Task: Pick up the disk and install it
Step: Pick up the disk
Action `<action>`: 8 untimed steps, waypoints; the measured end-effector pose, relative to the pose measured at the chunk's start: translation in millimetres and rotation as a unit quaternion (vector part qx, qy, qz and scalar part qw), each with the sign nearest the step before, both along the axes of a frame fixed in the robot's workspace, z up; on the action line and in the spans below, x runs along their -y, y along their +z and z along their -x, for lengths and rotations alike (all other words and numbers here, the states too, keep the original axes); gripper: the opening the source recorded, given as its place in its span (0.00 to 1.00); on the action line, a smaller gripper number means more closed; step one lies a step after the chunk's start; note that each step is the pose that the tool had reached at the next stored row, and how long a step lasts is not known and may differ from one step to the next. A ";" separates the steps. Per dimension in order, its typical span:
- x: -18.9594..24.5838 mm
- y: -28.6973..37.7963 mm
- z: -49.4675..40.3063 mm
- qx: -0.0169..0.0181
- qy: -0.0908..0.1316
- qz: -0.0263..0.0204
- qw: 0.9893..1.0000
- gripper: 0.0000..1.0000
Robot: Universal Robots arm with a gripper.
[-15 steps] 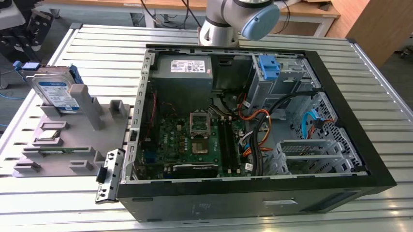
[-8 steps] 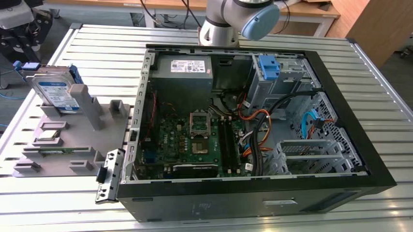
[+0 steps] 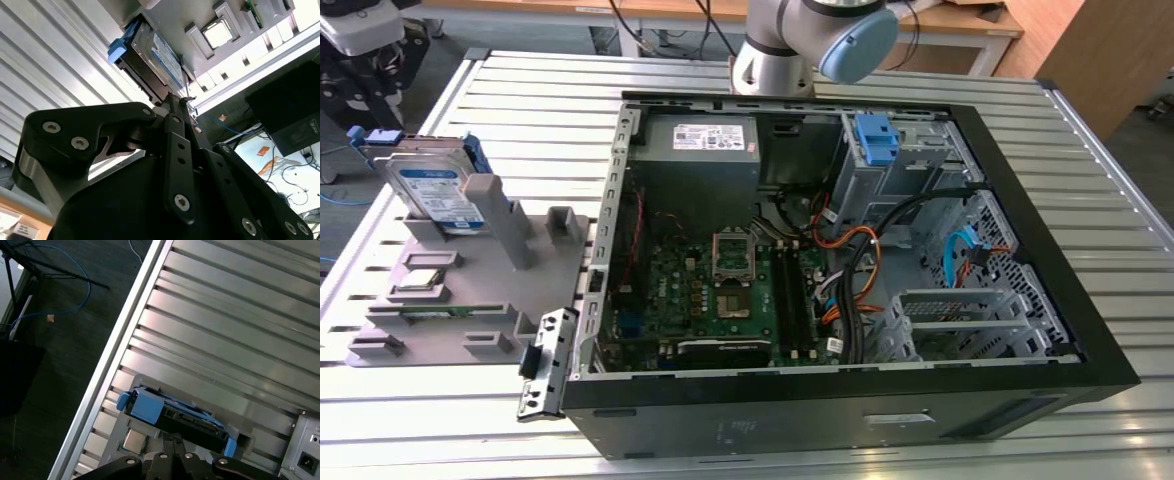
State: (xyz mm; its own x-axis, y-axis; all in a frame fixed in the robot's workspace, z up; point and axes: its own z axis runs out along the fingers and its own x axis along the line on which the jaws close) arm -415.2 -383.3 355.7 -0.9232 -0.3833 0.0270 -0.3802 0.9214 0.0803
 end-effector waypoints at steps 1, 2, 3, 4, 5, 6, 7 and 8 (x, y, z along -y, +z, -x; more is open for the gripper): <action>0.0 0.0 0.0 0.000 0.008 0.000 1.000 0.11; 0.0 -0.1 0.0 0.000 0.016 0.000 1.000 0.11; -0.1 -0.1 0.0 0.000 0.024 -0.001 1.000 0.11; 0.0 -0.2 0.0 0.000 0.032 -0.001 0.999 0.11; -0.1 -0.2 0.0 0.000 0.039 -0.001 0.999 0.11; 0.0 -0.2 0.0 0.000 0.047 -0.001 0.999 0.11; 0.0 -0.3 0.0 0.000 0.055 -0.002 0.998 0.11; 0.0 -0.3 0.0 0.000 0.063 -0.002 0.998 0.11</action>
State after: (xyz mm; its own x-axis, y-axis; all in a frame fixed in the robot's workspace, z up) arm -415.2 -383.3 355.4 -0.8675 -0.4968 0.0254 -0.4934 0.8658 0.0836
